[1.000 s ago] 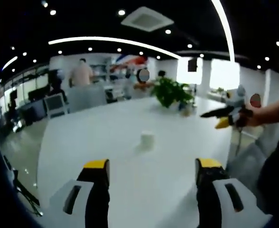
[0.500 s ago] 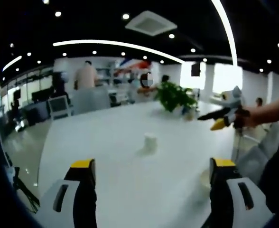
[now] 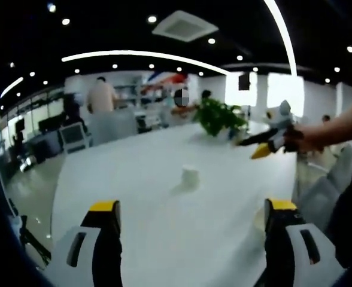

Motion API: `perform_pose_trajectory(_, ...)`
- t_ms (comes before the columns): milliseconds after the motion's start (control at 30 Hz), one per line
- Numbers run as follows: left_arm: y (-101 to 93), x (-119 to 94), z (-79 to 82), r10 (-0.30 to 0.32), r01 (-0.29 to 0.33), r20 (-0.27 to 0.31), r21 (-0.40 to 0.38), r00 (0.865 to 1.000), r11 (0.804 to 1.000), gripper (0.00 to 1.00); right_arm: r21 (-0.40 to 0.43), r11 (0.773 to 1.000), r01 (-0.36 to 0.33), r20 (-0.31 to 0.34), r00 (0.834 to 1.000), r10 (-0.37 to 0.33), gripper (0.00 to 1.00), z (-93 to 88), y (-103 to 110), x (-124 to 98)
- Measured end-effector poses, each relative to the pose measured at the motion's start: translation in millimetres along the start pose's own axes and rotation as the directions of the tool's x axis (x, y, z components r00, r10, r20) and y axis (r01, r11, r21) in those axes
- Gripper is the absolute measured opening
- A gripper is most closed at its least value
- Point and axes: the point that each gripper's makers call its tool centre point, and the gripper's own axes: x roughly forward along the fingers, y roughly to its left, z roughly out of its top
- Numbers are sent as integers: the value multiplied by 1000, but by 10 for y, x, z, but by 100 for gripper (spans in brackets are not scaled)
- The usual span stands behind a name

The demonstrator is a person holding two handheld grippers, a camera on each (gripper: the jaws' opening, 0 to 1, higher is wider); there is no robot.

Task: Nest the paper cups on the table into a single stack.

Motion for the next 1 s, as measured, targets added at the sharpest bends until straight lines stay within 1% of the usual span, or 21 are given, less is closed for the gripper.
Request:
perform_pose_trajectory(133, 20, 6, 0, 15, -15, 4, 9, 1000, 1000, 100, -6, 1000, -1, -9, 1000, 0, 100, 19, -44, 112)
perform_pose_trajectory(200, 25, 12, -2, 21, -21, 4, 7, 1000, 1000, 100, -14, 1000, -8, -25, 1000, 8, 100, 5, -55, 178)
perform_pose_trajectory(333, 26, 29, -50, 25, -25, -6, -2, 1000, 1000, 100, -31, 999, -24, -45, 999, 22, 100, 3, -73, 301)
perform_pose_trajectory(467, 22, 31, -89, 30, -31, -10, -10, 999, 999, 100, -38, 998, -42, -46, 998, 40, 100, 34, -77, 429)
perform_pose_trajectory(567, 32, 39, -112, 40, -40, -15, -21, 999, 999, 100, -64, 997, -51, -75, 996, 46, 98, 14, -88, 525)
perform_pose_trajectory(800, 39, 44, -106, 56, -56, -1, -27, 998, 998, 100, -108, 992, -65, -108, 993, 53, 91, 9, -164, 772)
perform_pose_trajectory(867, 33, 45, -120, 56, -56, -2, -39, 998, 998, 100, -122, 989, -78, -135, 989, 61, 89, -19, -181, 853)
perform_pose_trajectory(933, 38, 41, -144, 64, -65, -11, -38, 998, 997, 100, -124, 989, -80, -138, 988, 62, 88, -11, -205, 926)
perform_pose_trajectory(1000, 47, 36, -153, 69, -69, -8, -43, 998, 997, 100, -127, 988, -85, -138, 988, 67, 85, 1, -215, 984)
